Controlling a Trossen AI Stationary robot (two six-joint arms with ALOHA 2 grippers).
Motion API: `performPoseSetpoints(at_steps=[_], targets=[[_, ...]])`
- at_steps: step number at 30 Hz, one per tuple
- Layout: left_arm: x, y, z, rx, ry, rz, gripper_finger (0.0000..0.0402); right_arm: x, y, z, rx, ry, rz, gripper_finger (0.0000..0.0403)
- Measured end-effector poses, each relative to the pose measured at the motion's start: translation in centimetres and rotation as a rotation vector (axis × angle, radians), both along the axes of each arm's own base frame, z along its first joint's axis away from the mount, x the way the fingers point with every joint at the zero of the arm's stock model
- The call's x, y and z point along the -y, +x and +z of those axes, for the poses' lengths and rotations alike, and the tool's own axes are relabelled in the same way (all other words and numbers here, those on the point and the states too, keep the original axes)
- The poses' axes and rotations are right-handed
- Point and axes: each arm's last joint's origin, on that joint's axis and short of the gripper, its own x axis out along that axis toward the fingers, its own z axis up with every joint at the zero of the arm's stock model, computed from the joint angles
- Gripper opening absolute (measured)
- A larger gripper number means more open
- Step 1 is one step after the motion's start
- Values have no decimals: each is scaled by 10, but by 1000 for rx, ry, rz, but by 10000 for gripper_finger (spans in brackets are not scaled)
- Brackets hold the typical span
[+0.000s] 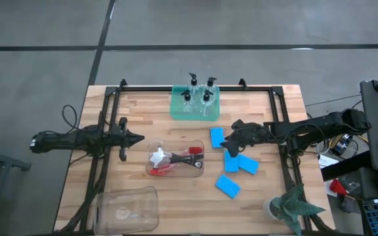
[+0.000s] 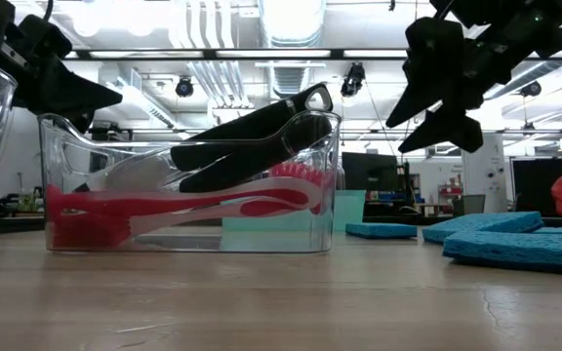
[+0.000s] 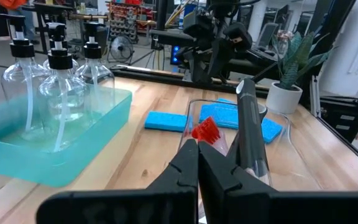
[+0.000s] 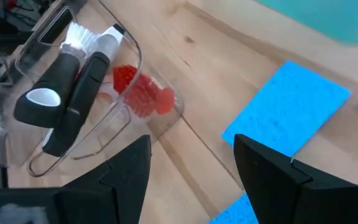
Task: Pick & Place Kitchen Sink Supplies
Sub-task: Put the blue sponge into the bottom transparent bin
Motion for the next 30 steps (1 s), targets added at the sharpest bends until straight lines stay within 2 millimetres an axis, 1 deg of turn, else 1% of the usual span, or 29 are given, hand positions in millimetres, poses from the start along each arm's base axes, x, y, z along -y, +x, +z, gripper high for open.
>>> performPoseSetpoints(at_steps=[4, 9, 13, 16, 24, 30], targets=[[0, 0, 0, -2, 0, 0, 3, -1, -5, -5, -66, 103, -30, 224], [0, 0, 0, -3, 0, 0, 3, -2, -19, -17, -256, 210, -113, 224], [0, 0, -1, -4, 0, 0, 3, -2, -28, -23, -359, 265, -170, 224], [0, 0, -1, -4, 0, 0, 3, -5, -29, -24, -373, 303, -168, 224], [0, 0, -1, -4, 0, 0, 3, -11, -30, -25, -377, 323, -166, 224], [0, 0, -1, -4, 0, 0, 3, -18, -35, -35, -399, 344, -187, 224]])
